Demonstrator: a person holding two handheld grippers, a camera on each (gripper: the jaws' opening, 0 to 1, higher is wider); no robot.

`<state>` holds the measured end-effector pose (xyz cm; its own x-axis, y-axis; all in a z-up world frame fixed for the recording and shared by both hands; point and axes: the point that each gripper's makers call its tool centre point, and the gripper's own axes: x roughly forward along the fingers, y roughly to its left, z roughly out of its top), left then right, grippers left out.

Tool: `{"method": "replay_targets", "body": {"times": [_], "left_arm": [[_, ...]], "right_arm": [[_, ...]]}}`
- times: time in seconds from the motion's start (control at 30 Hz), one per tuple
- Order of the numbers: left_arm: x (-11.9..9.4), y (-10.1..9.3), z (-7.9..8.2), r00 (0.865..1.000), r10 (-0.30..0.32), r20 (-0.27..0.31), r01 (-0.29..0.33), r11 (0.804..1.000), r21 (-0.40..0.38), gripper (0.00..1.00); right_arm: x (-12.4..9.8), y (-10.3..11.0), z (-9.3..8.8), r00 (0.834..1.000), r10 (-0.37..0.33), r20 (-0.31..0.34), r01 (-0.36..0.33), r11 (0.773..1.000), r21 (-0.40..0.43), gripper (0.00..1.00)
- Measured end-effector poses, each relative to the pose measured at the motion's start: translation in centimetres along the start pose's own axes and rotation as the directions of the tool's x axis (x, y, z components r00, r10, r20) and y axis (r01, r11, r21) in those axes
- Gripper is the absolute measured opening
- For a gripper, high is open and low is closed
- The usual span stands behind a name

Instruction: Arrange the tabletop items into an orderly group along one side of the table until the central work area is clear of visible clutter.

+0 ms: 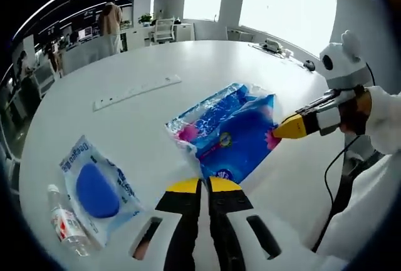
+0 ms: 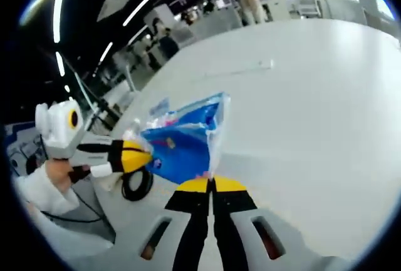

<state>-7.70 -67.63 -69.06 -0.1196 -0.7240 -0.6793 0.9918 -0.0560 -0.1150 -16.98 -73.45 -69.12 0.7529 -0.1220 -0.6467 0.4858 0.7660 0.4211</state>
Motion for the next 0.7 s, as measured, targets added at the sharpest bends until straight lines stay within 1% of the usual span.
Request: {"method": "replay_targets", "body": {"times": [0.03,0.1,0.17,0.23,0.33,0.47,0.53,0.6,0.7], "left_arm": [[0.3,-0.2,0.3,1.0,-0.01,-0.001,0.01,1.0,0.015,0.01],[1.0,-0.6,0.9,1.0,-0.031,-0.005,0.031,0.999,0.029,0.02],[1.8,-0.8,1.4,0.999,-0.046,-0.016,0.047,0.998,0.047,0.02],[2.5,-1.1,1.8,0.998,-0.059,-0.024,0.061,0.995,0.074,0.02],[3.4,-1.3,2.5,0.997,-0.071,-0.029,0.073,0.994,0.078,0.03],[4.4,-1.1,3.1,0.997,-0.073,-0.036,0.076,0.993,0.089,0.02],[5.0,-0.9,3.4,0.997,-0.068,-0.037,0.071,0.994,0.088,0.02],[5.7,-0.7,3.5,0.997,-0.061,-0.052,0.066,0.991,0.118,0.01],[6.6,-0.3,3.8,0.996,-0.05,-0.07,0.06,0.987,0.151,0.01]], "right_arm": [[0.0,-0.2,0.1,1.0,-0.004,0.003,0.004,1.0,0.002,0.0],[-0.3,-1.4,1.0,0.999,-0.022,0.027,0.021,0.999,0.035,0.0],[-0.5,-2.3,1.3,0.999,-0.033,0.034,0.031,0.999,0.044,0.0],[-0.5,-2.8,1.5,0.998,-0.042,0.038,0.04,0.998,0.049,0.0],[-0.3,-3.9,1.6,0.997,-0.06,0.037,0.058,0.996,0.062,0.0],[-0.1,-5.0,2.0,0.997,-0.071,0.031,0.069,0.996,0.059,0.0],[0.1,-5.6,2.5,0.997,-0.076,0.033,0.074,0.995,0.066,0.0],[0.5,-5.8,3.1,0.997,-0.076,0.032,0.074,0.995,0.063,0.0],[1.1,-6.4,4.0,0.996,-0.081,0.026,0.081,0.996,0.025,0.0]]}}
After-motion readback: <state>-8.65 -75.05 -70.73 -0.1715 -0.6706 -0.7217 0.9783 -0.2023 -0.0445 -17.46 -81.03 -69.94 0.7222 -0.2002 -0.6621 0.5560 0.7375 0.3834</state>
